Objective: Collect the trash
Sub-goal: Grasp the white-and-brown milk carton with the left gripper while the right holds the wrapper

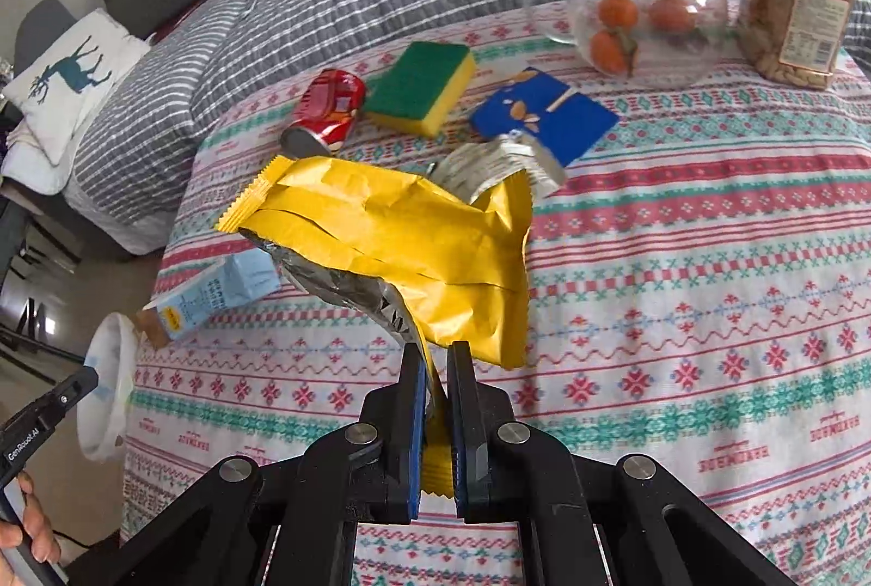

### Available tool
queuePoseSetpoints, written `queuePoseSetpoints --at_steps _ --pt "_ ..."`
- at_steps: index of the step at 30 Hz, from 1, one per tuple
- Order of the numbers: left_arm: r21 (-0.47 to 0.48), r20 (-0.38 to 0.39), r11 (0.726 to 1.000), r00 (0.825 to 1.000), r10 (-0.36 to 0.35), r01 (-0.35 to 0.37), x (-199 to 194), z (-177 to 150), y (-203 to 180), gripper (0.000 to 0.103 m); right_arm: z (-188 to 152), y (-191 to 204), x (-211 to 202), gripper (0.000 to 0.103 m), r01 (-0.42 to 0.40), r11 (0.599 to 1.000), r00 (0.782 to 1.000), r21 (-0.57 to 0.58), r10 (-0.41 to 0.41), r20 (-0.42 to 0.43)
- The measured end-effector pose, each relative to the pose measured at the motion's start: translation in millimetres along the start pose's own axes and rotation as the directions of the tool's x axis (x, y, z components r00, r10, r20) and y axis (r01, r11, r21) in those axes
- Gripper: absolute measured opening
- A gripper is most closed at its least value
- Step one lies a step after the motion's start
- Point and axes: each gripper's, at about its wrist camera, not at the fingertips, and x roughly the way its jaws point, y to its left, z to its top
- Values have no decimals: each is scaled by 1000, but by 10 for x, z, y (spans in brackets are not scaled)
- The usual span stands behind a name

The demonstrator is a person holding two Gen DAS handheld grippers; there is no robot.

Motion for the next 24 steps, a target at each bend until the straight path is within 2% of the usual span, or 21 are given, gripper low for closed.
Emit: queuePoseSetpoints --at_steps 1,2,3,4,5,6,10,14,19,24 --pt "1 10 1000 1000 -2 2 -19 5 5 3 -3 33 33 6 1 1000 1000 -4 -1 -5" --pt "11 3 1000 1000 -4 4 -12 26 -6 7 -5 62 65 6 2 1000 1000 -6 -2 -9" --pt "19 -2 1000 1000 -3 3 2 47 -21 28 -5 78 95 6 4 1000 1000 -4 -4 -11" --pt "30 -5 1000 1000 5 -5 23 66 -39 64 -3 77 121 6 5 1000 1000 0 -5 -13" --pt "34 13 999 1000 19 -20 29 80 -53 78 -4 71 140 6 7 1000 1000 8 -7 -15" --pt "35 40 999 999 30 -32 51 95 -77 85 -1 58 164 6 10 1000 1000 15 -9 -18" --pt "44 -1 999 1000 -15 15 260 188 -212 85 32 -21 228 6 14 999 1000 38 -13 -28" --pt "166 -29 986 1000 -8 13 564 237 -451 85 68 -127 259 6 22 998 999 55 -20 -34" --pt "363 -20 932 1000 -2 9 817 278 -699 85 107 -276 251 7 30 998 999 61 -28 -38" --pt "439 -131 893 990 -46 100 1025 213 -763 85 133 -424 257 7 50 996 998 68 -47 -49"
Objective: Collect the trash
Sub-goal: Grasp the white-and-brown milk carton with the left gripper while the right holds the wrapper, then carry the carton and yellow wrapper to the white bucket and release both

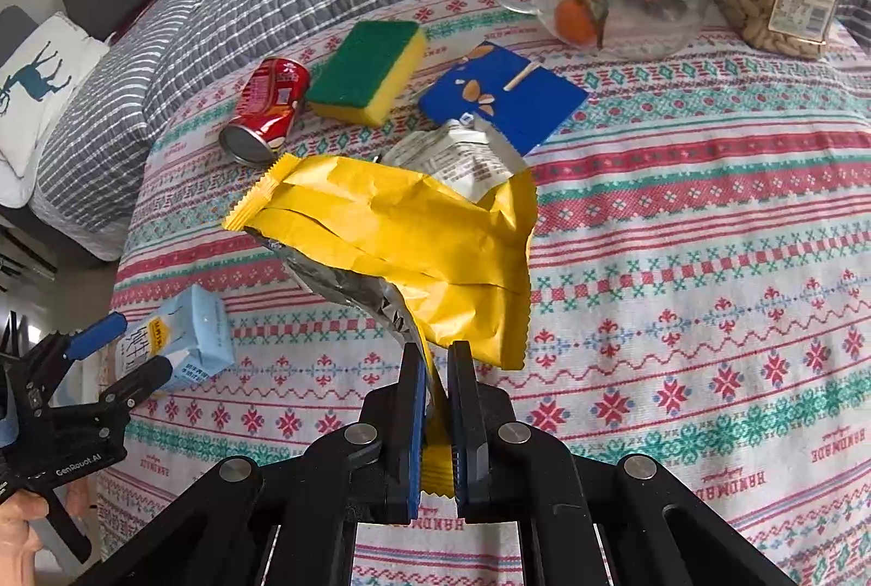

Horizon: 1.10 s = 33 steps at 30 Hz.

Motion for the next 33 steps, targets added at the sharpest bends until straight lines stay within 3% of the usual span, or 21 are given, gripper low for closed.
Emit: queuePoseSetpoints --at_steps 4,7,10,22,28,33 --pt "6 -55 999 997 -49 50 43 -69 -52 84 16 -60 2 7 13 1000 1000 -11 -13 -8" --pt "13 -67 1000 997 -27 28 27 -126 -127 72 21 -78 -8 7 18 1000 1000 -16 -18 -8" --pt "7 -70 1000 998 -5 6 -6 -170 -167 68 9 -77 -32 7 16 1000 1000 -18 -17 -8" --pt "-128 -36 991 999 32 -36 -434 -407 -184 62 -89 261 -152 7 -20 998 1000 -60 21 10" --pt "-252 -3 963 996 93 -91 -813 -623 202 62 -154 599 -124 7 -45 993 999 -105 46 5" --pt "-386 7 910 986 169 -153 -1106 -913 712 63 -207 942 -57 7 -64 986 998 -153 63 -11"
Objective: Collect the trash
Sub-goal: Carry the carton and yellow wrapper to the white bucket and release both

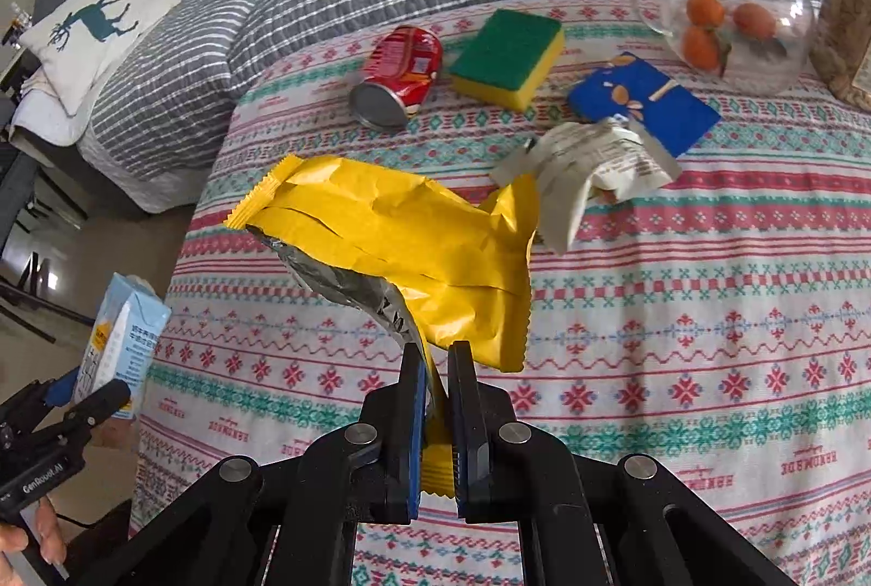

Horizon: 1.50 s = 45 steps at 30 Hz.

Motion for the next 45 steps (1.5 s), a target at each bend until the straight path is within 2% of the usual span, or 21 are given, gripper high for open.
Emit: queuePoseSetpoints --at_steps 5,9,12,14,16,18,22,27,33,37,45 --pt "-95 24 992 996 83 -80 -120 -92 542 63 -4 338 117 7 -26 999 1000 -34 25 -7" --pt "-130 35 983 990 137 -131 -102 -146 830 63 -8 584 273 7 -48 998 999 -51 47 -27" --pt "-146 49 978 986 157 -148 -49 -151 977 64 -14 760 386 7 -64 996 997 -64 62 -39" --pt "-163 26 975 987 159 -153 23 -124 1054 65 -20 873 451 7 -77 994 996 -75 73 -45" --pt "-203 5 966 986 167 -163 35 -126 1120 79 -29 988 511 7 -88 992 995 -89 84 -50" --pt "-238 1 954 982 190 -184 -1 -143 1172 87 -44 1100 568 7 -99 990 994 -104 93 -57" --pt "-260 -8 938 972 233 -227 -116 -218 1256 93 -73 1341 699 7 -138 983 988 -122 129 -84" --pt "-303 -58 905 953 296 -300 -235 -362 1457 96 -79 1672 862 7 -180 972 978 -150 160 -132" --pt "-290 -78 898 944 321 -330 -364 -533 1614 96 -138 2193 1124 8 -215 958 963 -188 176 -203" --pt "-295 -71 897 944 323 -329 -444 -610 1675 96 -138 2457 1303 8 -215 956 960 -197 170 -222" --pt "-302 -76 899 948 309 -317 -485 -669 1735 96 -92 2610 1457 10 -230 959 955 -164 190 -228"
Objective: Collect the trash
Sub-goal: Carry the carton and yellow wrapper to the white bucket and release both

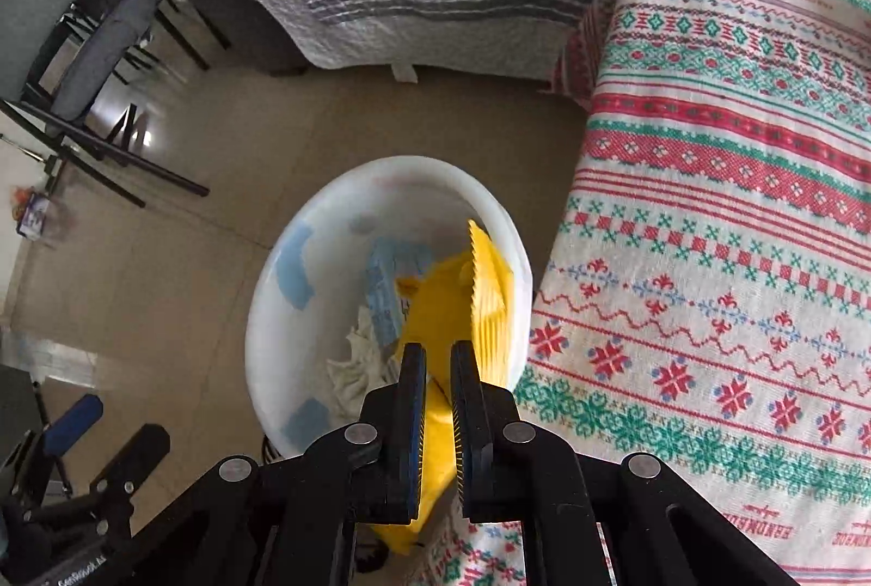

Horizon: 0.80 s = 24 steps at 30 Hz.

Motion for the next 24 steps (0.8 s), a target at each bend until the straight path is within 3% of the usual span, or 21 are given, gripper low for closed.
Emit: queuePoseSetpoints --at_steps 3,5,9,11,14,24 --pt "6 -4 1000 1000 -6 6 -2 -4 -11 96 22 -77 -54 22 -16 999 1000 28 16 5" --pt "13 -2 1000 1000 -5 5 -8 -6 -35 96 16 -131 -126 44 0 999 1000 37 -1 22" --pt "24 -1 1000 1000 -14 14 -26 -7 -118 96 -27 -246 -290 54 31 999 998 26 -32 47" --pt "31 -2 999 1000 -21 21 -43 -10 -169 96 -62 -322 -375 66 57 998 997 21 -58 59" --pt "47 2 998 999 -33 33 -82 -11 -257 96 -117 -453 -492 73 99 995 992 13 -100 74" --pt "129 19 989 996 -83 79 -248 17 -758 103 -316 -1064 -863 80 261 965 960 30 -262 96"
